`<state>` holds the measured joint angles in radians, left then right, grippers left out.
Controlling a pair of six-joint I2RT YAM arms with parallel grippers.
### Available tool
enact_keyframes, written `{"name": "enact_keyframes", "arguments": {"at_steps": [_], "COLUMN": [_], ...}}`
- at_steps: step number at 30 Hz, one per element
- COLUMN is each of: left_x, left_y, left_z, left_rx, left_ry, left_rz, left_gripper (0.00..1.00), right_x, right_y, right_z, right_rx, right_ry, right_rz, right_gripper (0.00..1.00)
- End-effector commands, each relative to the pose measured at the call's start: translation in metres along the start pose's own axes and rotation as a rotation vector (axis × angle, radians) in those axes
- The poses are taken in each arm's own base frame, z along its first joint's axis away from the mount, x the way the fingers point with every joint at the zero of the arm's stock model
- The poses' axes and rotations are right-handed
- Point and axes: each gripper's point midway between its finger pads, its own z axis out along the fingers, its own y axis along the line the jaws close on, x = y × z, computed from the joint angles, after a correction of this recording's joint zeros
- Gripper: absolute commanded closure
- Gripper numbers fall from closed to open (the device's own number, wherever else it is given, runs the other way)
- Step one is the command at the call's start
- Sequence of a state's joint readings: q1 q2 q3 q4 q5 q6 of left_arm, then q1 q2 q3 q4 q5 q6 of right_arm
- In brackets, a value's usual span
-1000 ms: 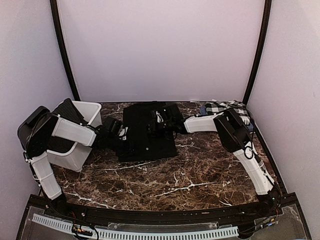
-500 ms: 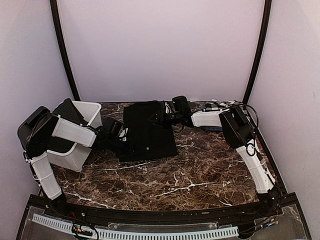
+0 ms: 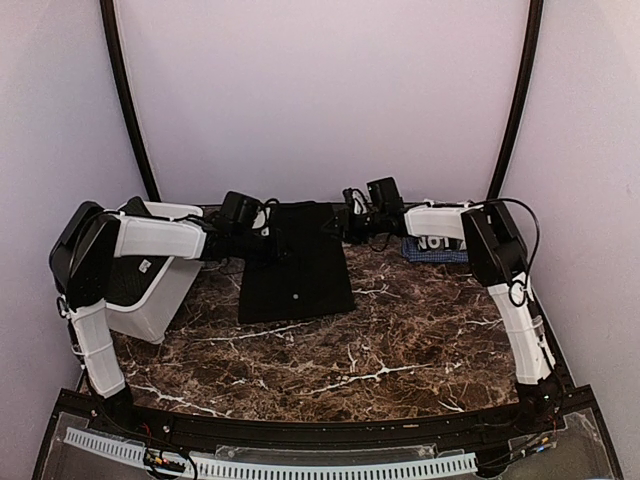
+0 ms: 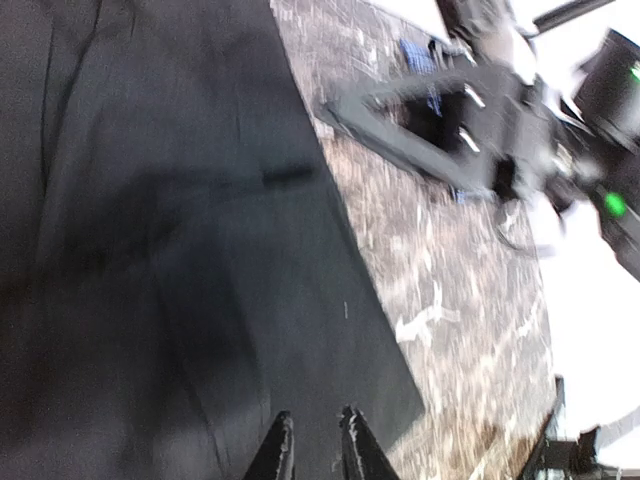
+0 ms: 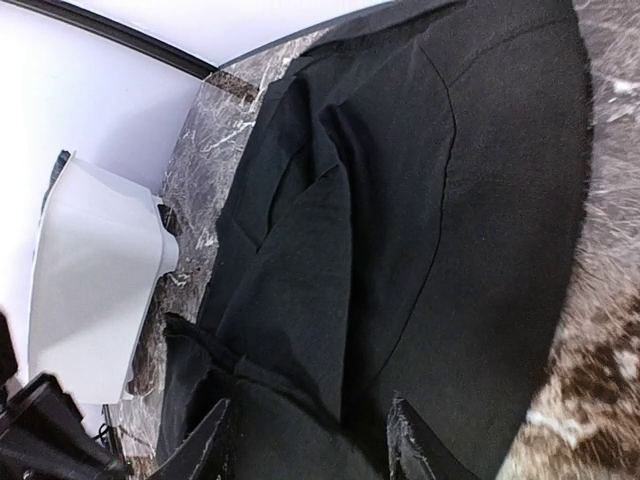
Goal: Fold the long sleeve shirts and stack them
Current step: Adjust the 2/3-rectangle-folded shirt at the center of the board, then move the 2/3-rectangle-folded shirt to the center of the board.
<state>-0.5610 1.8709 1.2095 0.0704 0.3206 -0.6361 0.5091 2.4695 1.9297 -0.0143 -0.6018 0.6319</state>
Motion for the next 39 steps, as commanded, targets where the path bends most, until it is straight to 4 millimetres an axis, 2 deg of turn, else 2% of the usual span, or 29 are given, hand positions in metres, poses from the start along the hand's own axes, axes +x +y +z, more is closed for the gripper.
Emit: {"name": "enact_keyframes", "arguments": {"at_steps": [1,2,3,4,5,6,7,12,15,19,22,24,26,27,28,31,33,34,37,39], "left_x": [-0.013,-0.024,-0.021,-0.027,-0.022,-0.028,-0.024,-0.032,-0.036,-0.052,-0.067,-0.073,-0.076,-0.072,-0.076,-0.060,-0.046,-0.041,-0.017,-0.009], "left_y": [0.036,0.034,0.043,0.043,0.051,0.049,0.054,0.054,0.047,0.027,0.009,0.003,0.002,0.010,0.005,0.008,0.010,0.009,0.011,0.010], "left_z": [0.030,0.033,0.044,0.047,0.056,0.059,0.065,0.076,0.076,0.066,0.049,0.038,0.027,0.025,0.017,0.011,0.012,0.013,0.020,0.027], "left_rx": [-0.115,-0.106,-0.117,-0.117,-0.131,-0.128,-0.136,-0.129,-0.111,-0.079,-0.056,-0.058,-0.075,-0.103,-0.099,-0.085,-0.073,-0.066,-0.021,-0.003], "left_ry": [0.008,-0.008,0.009,0.011,0.030,0.025,0.039,0.040,0.042,0.020,-0.019,-0.040,-0.062,-0.065,-0.088,-0.066,-0.034,-0.024,0.033,0.048], "left_rz": [0.011,0.014,0.006,0.007,0.002,0.011,0.008,0.020,0.028,0.053,0.078,0.089,0.092,0.087,0.093,0.079,0.068,0.066,0.044,0.040], "left_gripper": [0.84,0.84,0.84,0.85,0.85,0.85,0.85,0.84,0.80,0.74,0.69,0.67,0.66,0.65,0.65,0.65,0.70,0.74,0.76,0.78], "right_x": [-0.010,-0.005,0.000,0.005,0.012,0.019,0.026,0.065,0.085,0.099,0.109,0.118,0.125,0.127,0.130,0.136,0.143,0.144,0.149,0.148], "right_y": [0.033,0.034,0.036,0.039,0.040,0.042,0.043,0.048,0.049,0.039,0.029,0.021,0.015,0.012,0.009,0.004,0.000,-0.001,-0.003,-0.004], "right_z": [-0.033,-0.036,-0.040,-0.044,-0.046,-0.049,-0.050,-0.048,-0.042,-0.038,-0.038,-0.038,-0.040,-0.041,-0.042,-0.045,-0.046,-0.047,-0.048,-0.050], "right_rx": [0.013,0.020,0.028,0.032,0.038,0.045,0.054,0.087,0.113,0.139,0.161,0.180,0.198,0.210,0.223,0.243,0.246,0.248,0.256,0.267], "right_ry": [-0.032,-0.029,-0.026,-0.025,-0.017,-0.011,-0.003,0.053,0.086,0.105,0.119,0.134,0.148,0.151,0.154,0.164,0.179,0.185,0.196,0.192], "right_rz": [-0.090,-0.092,-0.095,-0.100,-0.104,-0.108,-0.112,-0.127,-0.142,-0.121,-0.107,-0.093,-0.079,-0.073,-0.069,-0.062,-0.057,-0.054,-0.051,-0.055], "right_gripper": [0.52,0.52,0.52,0.52,0.52,0.52,0.52,0.55,0.58,0.66,0.69,0.71,0.72,0.72,0.72,0.72,0.73,0.73,0.73,0.73]}}
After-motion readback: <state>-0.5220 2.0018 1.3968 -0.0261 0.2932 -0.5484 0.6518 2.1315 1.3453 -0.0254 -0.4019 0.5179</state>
